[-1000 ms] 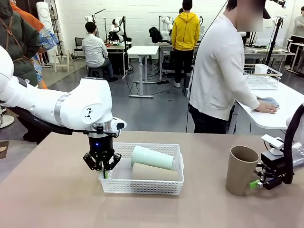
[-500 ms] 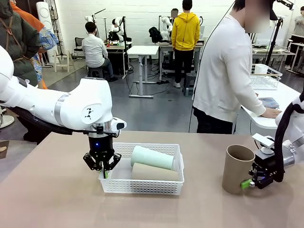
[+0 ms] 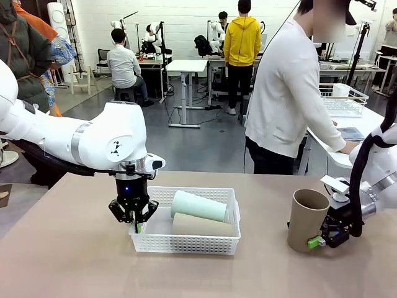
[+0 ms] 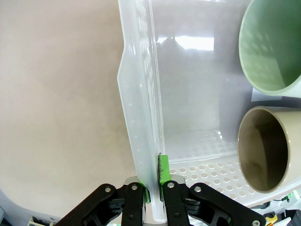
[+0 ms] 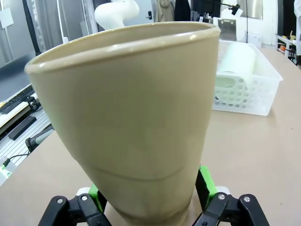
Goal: Clean and organize the cups into the basket.
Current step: Pick up the Reusable plastic cup from the right side of the table and stack it inside the Organizing basket in the center of the table.
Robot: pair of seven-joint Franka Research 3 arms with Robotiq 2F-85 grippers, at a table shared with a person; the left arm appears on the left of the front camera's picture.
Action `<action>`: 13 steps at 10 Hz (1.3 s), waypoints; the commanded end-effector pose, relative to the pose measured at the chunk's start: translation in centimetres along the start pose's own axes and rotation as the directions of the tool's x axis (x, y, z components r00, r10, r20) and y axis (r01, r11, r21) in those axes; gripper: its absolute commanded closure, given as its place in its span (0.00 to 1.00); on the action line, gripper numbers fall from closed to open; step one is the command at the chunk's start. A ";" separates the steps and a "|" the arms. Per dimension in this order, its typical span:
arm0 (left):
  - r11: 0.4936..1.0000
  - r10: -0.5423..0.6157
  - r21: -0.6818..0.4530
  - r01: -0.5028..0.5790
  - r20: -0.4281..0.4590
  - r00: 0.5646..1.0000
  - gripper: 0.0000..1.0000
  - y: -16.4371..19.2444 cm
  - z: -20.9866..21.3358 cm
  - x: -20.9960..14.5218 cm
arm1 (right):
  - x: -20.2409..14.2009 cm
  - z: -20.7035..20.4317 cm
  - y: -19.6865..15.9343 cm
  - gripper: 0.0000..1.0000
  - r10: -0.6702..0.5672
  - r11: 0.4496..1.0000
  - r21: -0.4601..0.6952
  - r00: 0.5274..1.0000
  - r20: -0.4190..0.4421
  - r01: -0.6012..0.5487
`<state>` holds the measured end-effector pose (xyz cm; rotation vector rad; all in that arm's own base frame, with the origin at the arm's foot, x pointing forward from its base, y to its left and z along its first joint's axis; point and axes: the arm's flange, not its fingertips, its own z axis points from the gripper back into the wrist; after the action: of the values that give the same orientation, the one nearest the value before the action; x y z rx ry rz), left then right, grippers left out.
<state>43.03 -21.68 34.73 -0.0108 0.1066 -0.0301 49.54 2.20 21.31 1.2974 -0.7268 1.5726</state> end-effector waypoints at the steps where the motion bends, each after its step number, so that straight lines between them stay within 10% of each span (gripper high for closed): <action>1: 1.000 -0.003 0.001 0.003 0.005 1.000 1.00 -0.1 0.1 -0.1 | 0.0 0.1 -0.6 0.66 -0.011 1.000 0.014 1.000 -0.028 0.012; 2: 1.000 -0.003 0.001 0.003 0.005 1.000 1.00 -0.1 0.1 -0.1 | -0.1 0.2 -0.6 1.00 -0.011 1.000 0.011 1.000 -0.026 0.011; 4: 1.000 -0.003 0.001 0.003 0.005 1.000 1.00 -0.1 0.1 -0.1 | 0.9 0.7 0.4 1.00 -0.018 0.997 -0.080 1.000 0.006 0.018; 5: 1.000 -0.003 0.001 0.003 0.005 1.000 1.00 -0.1 0.1 -0.1 | 2.8 1.2 1.7 0.28 -0.049 0.975 -0.212 0.997 0.063 0.061; 9: 1.000 -0.003 0.001 0.003 0.005 1.000 1.00 -0.1 0.1 -0.1 | 14.3 4.4 8.6 0.28 -0.117 0.911 -0.375 0.980 0.162 0.171; 13: 1.000 -0.003 0.001 0.003 0.005 1.000 1.00 -0.1 0.1 -0.1 | 18.5 4.6 10.1 0.28 -0.148 0.896 -0.394 0.975 0.166 0.204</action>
<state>43.04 -21.68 34.72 -0.0108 0.1068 -0.0301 42.27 -1.00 42.44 1.1255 -0.9338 1.1506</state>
